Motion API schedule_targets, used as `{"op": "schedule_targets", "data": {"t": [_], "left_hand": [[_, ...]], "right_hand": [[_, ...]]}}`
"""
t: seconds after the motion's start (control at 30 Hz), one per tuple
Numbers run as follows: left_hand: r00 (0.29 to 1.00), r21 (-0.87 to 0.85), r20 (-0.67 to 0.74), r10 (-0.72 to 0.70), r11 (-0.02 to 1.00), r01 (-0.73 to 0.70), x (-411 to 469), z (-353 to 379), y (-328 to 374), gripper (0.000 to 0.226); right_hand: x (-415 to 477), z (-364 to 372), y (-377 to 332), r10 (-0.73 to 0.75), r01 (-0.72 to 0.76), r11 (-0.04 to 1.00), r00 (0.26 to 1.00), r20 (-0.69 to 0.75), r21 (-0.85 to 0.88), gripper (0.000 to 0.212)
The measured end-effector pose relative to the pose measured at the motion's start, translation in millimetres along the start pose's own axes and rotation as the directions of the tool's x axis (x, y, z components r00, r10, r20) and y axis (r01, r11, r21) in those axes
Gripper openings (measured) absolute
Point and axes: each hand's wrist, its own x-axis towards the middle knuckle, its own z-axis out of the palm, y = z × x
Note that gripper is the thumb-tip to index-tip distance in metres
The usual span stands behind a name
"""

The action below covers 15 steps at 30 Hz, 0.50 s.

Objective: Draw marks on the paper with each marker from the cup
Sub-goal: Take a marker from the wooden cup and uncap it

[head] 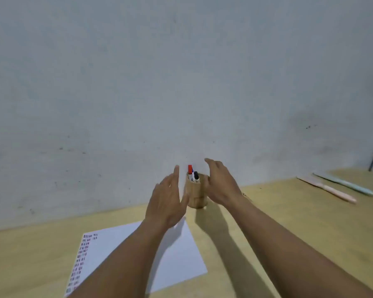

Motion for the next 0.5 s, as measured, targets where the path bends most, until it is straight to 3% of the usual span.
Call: {"op": "schedule_targets", "data": {"t": [0.2,0.3,0.5], "left_hand": [[0.969,-0.206,0.183,-0.165,0.957,0.202,23.6,52.0,0.8,0.084],[0.974,-0.3,0.123,-0.19,0.929,0.219,31.6,66.9,-0.5,0.06],[0.963,-0.38,0.097,-0.25,0.885,0.268,42.8,83.2,0.5,0.041]], "right_hand": [[14.3,34.1,31.2,0.075,-0.078,0.996,0.994,0.082,0.041,0.043],[18.5,44.9,41.5,0.069,-0.074,0.994,0.995,0.067,0.084,0.04],[29.0,56.8,46.1,0.056,-0.056,0.99,0.998,0.001,0.129,0.04]]}}
